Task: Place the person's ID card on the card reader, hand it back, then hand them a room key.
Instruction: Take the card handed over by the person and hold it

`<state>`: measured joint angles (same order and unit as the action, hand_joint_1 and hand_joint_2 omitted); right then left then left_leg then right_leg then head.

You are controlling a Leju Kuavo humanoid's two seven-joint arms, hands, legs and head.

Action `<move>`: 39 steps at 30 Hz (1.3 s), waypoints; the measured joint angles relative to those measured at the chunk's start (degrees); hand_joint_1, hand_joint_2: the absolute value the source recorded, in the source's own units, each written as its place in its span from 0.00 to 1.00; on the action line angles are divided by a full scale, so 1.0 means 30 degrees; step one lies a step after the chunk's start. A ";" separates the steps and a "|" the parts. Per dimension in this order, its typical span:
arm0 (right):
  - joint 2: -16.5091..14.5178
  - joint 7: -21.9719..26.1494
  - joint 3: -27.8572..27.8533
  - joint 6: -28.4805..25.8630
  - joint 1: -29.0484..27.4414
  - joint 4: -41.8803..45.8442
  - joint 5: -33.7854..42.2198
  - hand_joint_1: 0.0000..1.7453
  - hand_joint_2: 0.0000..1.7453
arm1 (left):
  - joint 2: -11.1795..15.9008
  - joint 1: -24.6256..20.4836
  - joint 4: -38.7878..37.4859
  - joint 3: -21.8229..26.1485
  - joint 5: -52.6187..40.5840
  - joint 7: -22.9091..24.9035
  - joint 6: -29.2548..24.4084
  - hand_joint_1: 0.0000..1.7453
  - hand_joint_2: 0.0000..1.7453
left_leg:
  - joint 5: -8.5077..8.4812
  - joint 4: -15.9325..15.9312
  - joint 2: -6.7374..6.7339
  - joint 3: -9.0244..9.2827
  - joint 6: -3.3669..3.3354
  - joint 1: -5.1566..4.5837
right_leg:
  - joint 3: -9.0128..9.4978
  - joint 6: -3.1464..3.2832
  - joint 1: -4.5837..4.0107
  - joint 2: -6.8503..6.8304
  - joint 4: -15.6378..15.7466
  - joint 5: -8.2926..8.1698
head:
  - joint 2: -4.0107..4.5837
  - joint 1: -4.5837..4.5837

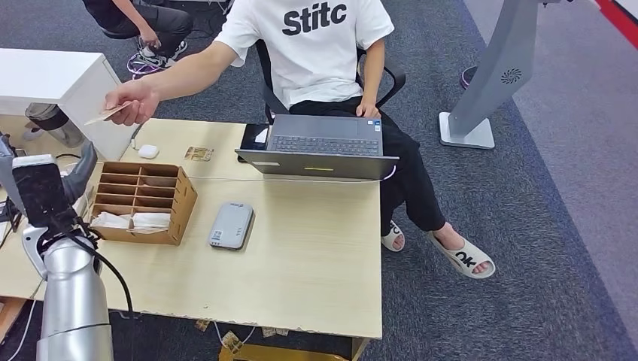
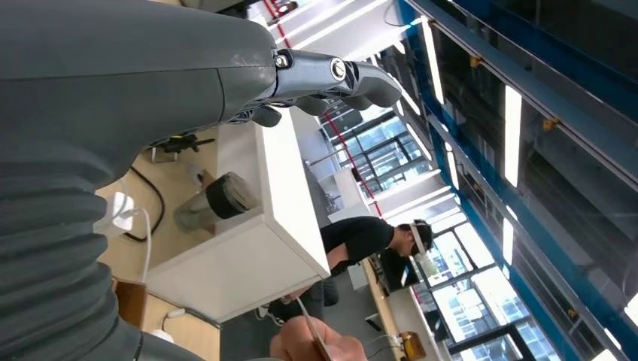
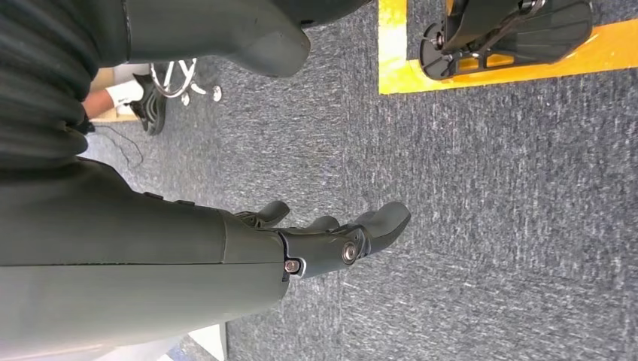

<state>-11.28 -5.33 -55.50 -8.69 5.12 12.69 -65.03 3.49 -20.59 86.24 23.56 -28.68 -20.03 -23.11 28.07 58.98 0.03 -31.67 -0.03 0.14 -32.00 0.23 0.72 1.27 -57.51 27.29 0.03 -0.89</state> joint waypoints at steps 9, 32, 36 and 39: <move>-0.0056 -0.0199 0.0238 0.0302 0.0055 -0.0064 -0.0514 0.00 1.00 | 0.1394 -0.2050 -0.1707 -0.3425 -0.4559 0.1856 -0.0803 0.00 1.00 | -0.0025 0.0000 0.0002 -0.0015 0.0009 0.0000 | -0.0016 0.0011 0.0000 -0.0001 -0.0001 -0.0026 | 0.0002 -0.0002; -0.0115 -0.0625 0.0709 0.0719 0.0041 -0.0128 -0.1354 0.00 1.00 | 0.4995 -0.6059 -0.5337 -1.1389 -1.4407 0.7140 -0.0596 1.00 1.00 | -0.0072 0.0000 -0.0011 -0.0089 0.0010 0.0007 | -0.0090 0.0038 0.0000 0.0013 -0.0008 -0.0077 | -0.0004 0.0004; -0.0117 -0.0647 0.0767 0.0765 0.0016 -0.0131 -0.1432 0.00 1.00 | 0.5427 -0.6439 -0.5836 -1.2461 -1.5957 0.7927 -0.0210 1.00 1.00 | -0.0080 0.0000 -0.0004 -0.0099 0.0017 0.0008 | -0.0096 0.0037 0.0000 0.0004 -0.0009 -0.0078 | -0.0002 0.0000; -0.0133 -0.0674 0.0789 0.0832 -0.0007 -0.0140 -0.1481 0.00 1.00 | 0.5821 -0.6401 -0.6051 -1.3463 -1.7388 0.8618 0.0246 1.00 1.00 | -0.0081 -0.0001 -0.0004 -0.0105 0.0017 0.0008 | -0.0096 0.0037 0.0000 0.0005 -0.0011 -0.0079 | 0.0002 0.0000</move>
<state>-11.68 -7.36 -53.13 -6.19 5.09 12.27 -69.48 20.95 -39.79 68.09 -16.83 -80.84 5.82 -22.37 27.82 58.97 0.02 -31.98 0.02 0.17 -32.29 0.34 0.72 1.28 -57.54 27.05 0.04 -0.89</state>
